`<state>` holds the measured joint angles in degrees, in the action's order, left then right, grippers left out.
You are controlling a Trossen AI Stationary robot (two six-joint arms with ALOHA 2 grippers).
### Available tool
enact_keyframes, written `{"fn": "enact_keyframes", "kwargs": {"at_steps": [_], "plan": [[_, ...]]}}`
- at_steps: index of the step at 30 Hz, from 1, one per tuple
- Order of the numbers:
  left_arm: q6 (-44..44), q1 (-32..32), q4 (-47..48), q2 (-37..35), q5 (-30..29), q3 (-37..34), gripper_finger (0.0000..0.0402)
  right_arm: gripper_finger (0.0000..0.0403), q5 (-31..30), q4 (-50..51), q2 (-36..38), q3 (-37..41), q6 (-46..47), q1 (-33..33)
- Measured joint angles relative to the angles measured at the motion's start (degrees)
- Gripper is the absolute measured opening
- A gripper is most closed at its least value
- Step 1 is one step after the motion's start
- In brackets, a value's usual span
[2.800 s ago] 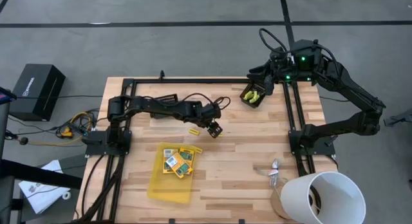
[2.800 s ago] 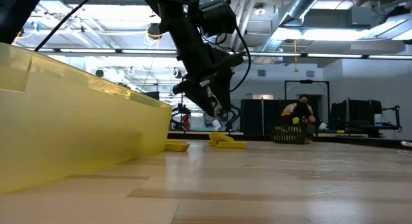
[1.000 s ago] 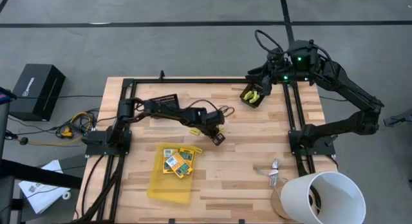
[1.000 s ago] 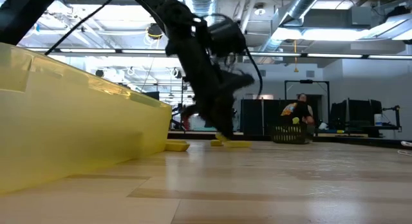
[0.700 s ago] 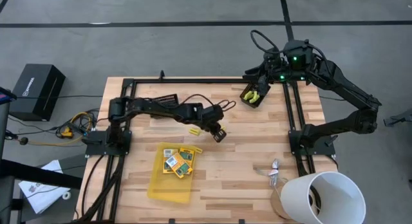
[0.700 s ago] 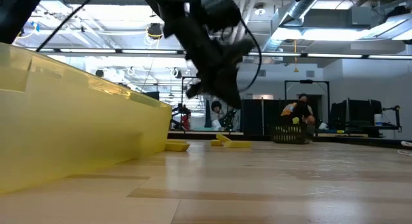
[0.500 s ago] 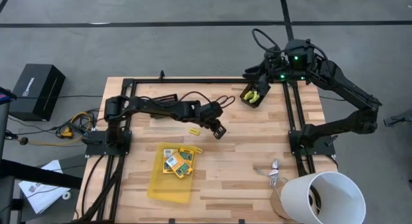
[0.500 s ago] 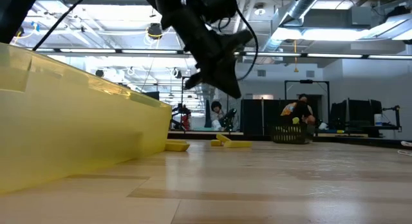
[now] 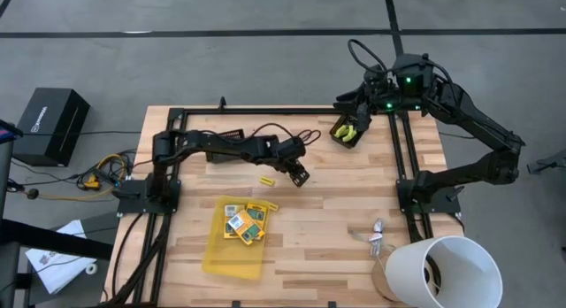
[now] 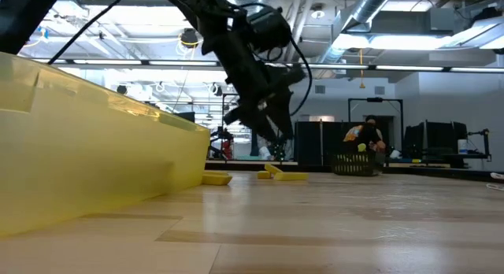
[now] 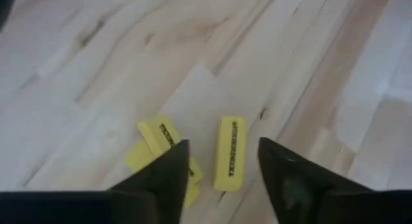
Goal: Pick & Place School Supplies
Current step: Put the yellow eraser into the left black bin
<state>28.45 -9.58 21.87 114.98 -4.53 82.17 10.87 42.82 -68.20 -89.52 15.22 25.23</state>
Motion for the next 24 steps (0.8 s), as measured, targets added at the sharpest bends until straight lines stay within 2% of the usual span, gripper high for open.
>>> {"fn": "enact_keyframes", "kwargs": {"at_steps": [3, 6, 12, 16, 24], "plan": [[-0.95, -0.50, 0.01, 1.50, 0.72, 0.00, 0.0222, 0.0137, 0.00, 0.01, 0.00, 0.00, 0.00, 0.00], [-1.85, -0.91, -0.03, 2.52, 1.01, 0.00, 0.0241, 0.0134, 0.00, 0.01, 0.00, 0.00, -0.02, 0.00], [-4.18, -2.49, -0.24, 2.89, 0.27, 0.00, 0.0226, 0.0133, 0.02, 0.05, 0.00, 0.00, -0.03, 0.00], [-4.48, -3.03, -0.17, 2.89, 1.98, 0.00, 0.0215, 0.0134, 0.02, 0.05, 0.00, 0.01, -0.07, 0.00], [-5.80, -2.96, 0.21, 3.89, 1.79, 0.06, 0.0221, 0.0134, 0.02, 0.06, 0.00, 0.02, -0.18, 0.00]]}}
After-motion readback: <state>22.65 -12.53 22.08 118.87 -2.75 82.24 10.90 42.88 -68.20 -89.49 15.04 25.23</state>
